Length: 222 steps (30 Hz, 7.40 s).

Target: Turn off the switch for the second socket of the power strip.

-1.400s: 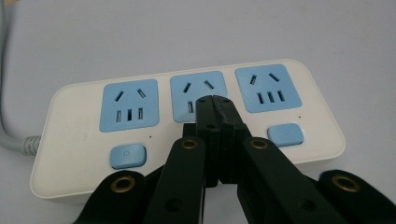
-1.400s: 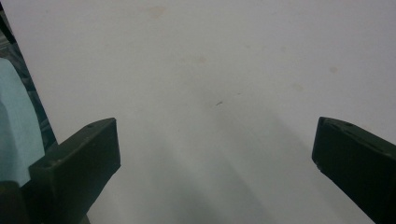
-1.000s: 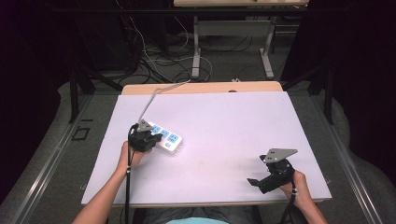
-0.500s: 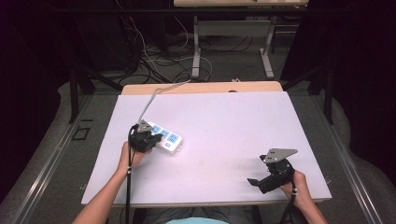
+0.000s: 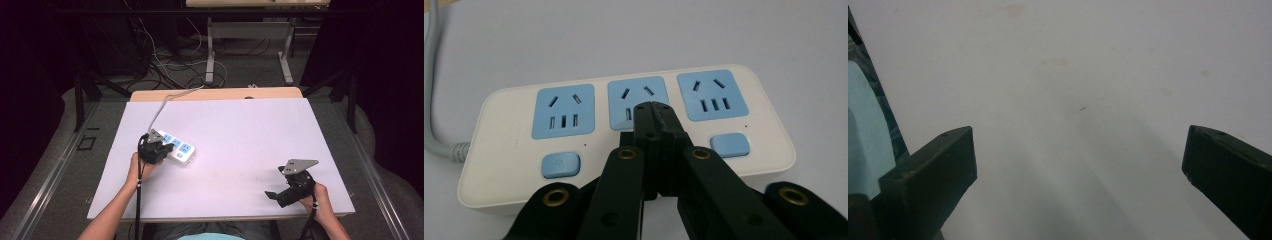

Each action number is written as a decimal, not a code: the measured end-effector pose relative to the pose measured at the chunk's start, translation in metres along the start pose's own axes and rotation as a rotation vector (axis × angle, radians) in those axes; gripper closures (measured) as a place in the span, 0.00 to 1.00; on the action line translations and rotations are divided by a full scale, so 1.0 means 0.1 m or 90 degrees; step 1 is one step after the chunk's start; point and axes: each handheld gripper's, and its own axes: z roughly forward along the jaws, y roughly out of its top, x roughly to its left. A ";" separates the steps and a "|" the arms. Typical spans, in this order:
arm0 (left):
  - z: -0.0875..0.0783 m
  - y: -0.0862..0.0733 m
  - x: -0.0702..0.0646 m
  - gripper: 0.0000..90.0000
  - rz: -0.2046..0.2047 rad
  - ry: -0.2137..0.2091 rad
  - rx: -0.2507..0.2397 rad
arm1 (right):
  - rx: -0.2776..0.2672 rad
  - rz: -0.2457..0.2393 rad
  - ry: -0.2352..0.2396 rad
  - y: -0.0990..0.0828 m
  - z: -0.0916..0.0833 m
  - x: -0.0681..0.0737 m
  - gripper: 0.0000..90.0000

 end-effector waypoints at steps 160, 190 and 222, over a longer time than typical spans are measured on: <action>-0.58 -0.02 -0.18 0.00 0.005 0.042 0.001 | 0.001 0.002 0.001 0.00 0.01 0.03 0.01; -0.94 -0.35 -0.42 0.00 0.027 0.019 0.003 | 0.005 0.002 0.004 0.00 0.01 0.04 0.01; -1.12 -0.67 -0.58 0.00 0.061 0.001 0.008 | 0.003 -0.004 -0.003 0.01 0.02 0.04 0.01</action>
